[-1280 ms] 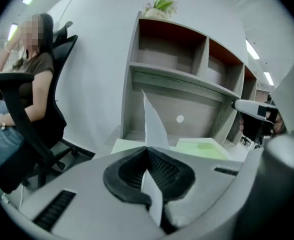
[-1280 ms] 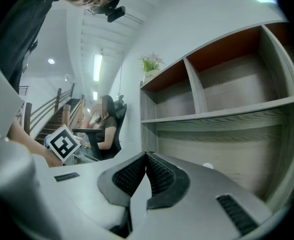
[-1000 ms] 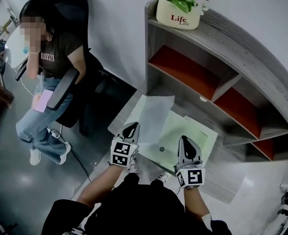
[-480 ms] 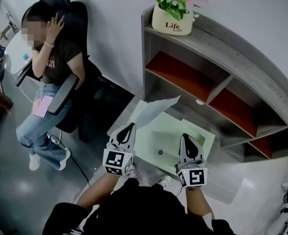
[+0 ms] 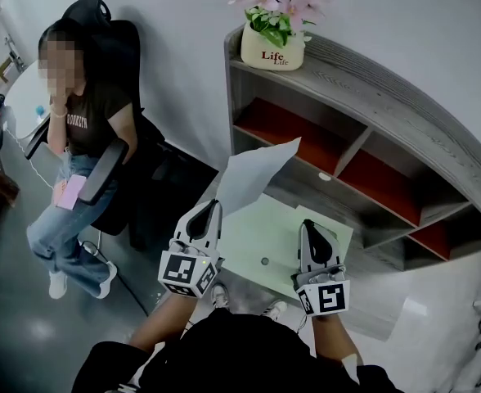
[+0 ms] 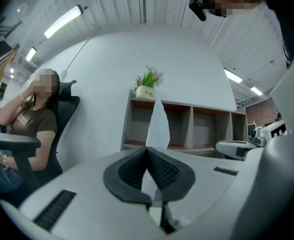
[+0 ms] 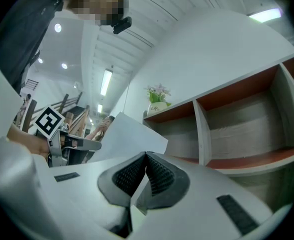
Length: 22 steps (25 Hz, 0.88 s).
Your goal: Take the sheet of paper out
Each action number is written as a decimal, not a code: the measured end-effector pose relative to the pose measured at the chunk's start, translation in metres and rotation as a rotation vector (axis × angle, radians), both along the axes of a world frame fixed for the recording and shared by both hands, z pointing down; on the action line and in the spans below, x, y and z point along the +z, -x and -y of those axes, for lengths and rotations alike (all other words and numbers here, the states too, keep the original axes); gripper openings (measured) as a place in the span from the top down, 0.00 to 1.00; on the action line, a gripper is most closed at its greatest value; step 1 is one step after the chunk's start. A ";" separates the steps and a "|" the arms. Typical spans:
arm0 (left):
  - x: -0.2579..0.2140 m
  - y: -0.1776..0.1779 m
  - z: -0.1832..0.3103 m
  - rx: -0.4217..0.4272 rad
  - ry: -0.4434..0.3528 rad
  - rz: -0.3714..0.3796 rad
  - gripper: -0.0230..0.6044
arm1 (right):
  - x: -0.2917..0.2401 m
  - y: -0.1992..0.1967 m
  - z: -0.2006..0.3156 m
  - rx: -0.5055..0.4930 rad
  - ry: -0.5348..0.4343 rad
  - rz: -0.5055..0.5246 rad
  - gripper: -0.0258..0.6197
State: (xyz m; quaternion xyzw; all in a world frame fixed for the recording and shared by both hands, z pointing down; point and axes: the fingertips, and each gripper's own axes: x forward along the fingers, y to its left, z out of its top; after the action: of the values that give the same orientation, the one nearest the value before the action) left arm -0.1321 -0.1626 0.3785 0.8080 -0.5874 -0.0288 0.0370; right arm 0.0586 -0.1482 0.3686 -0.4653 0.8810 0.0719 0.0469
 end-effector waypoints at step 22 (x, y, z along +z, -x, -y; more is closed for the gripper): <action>-0.016 -0.024 0.014 0.042 -0.032 -0.027 0.95 | -0.027 -0.006 0.005 0.033 -0.040 -0.011 0.93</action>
State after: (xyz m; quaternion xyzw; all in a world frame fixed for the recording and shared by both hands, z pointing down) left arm -0.1083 -0.1769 0.3623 0.8201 -0.5693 -0.0482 0.0326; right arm 0.0647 -0.1528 0.3418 -0.4781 0.8720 0.0929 0.0501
